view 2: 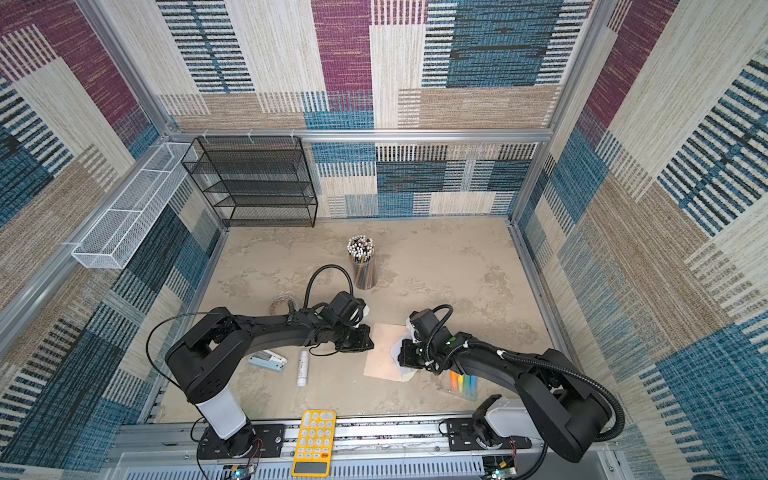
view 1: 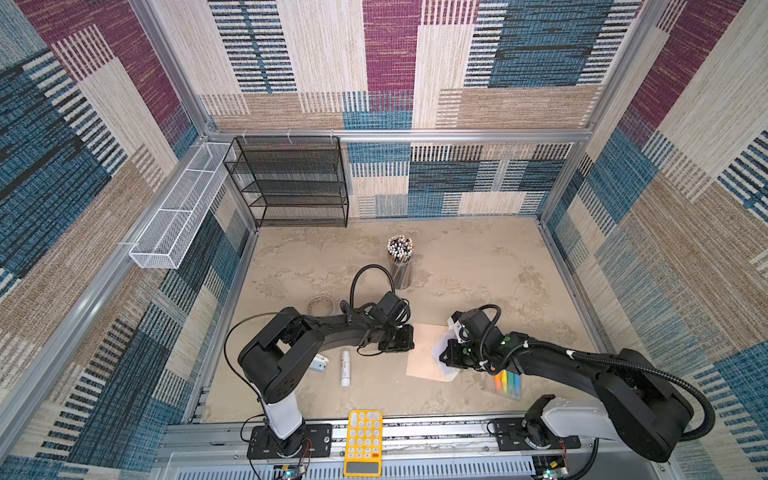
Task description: Place the letter into the envelope and seal it
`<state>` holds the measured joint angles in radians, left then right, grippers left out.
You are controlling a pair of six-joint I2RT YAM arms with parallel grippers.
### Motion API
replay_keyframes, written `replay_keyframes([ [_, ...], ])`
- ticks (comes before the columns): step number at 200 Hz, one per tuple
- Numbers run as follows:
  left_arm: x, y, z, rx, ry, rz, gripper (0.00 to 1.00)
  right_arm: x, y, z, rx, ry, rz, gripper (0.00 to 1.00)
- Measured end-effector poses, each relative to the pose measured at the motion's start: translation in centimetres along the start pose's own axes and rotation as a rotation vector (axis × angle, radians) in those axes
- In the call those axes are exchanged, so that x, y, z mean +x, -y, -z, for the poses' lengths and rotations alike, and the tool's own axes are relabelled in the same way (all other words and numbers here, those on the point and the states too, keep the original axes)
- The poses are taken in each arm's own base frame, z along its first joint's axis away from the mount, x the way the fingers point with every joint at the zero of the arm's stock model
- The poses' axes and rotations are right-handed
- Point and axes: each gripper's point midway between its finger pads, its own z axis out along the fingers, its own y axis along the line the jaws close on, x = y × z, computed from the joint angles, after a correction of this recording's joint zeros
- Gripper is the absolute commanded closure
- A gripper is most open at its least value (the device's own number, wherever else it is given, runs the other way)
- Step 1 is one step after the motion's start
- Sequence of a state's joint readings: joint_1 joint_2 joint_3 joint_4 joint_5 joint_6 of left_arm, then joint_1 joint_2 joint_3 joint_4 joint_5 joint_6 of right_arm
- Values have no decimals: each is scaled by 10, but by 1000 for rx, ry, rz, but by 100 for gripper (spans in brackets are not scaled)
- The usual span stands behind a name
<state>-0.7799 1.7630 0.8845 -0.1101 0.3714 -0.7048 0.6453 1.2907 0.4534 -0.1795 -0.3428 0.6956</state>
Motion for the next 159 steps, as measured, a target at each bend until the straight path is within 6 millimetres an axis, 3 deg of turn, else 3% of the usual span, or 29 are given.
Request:
replay_keyframes([
  [70, 3, -1, 4, -3, -1, 0, 86, 1, -8, -6, -59, -21, -9, 100],
  [130, 10, -7, 9, -32, -16, 12, 86, -6, -18, 5, -92, 14, 0, 71],
  [159, 10, -7, 9, -36, -15, 12, 87, -11, -19, 14, -95, 42, -3, 67],
])
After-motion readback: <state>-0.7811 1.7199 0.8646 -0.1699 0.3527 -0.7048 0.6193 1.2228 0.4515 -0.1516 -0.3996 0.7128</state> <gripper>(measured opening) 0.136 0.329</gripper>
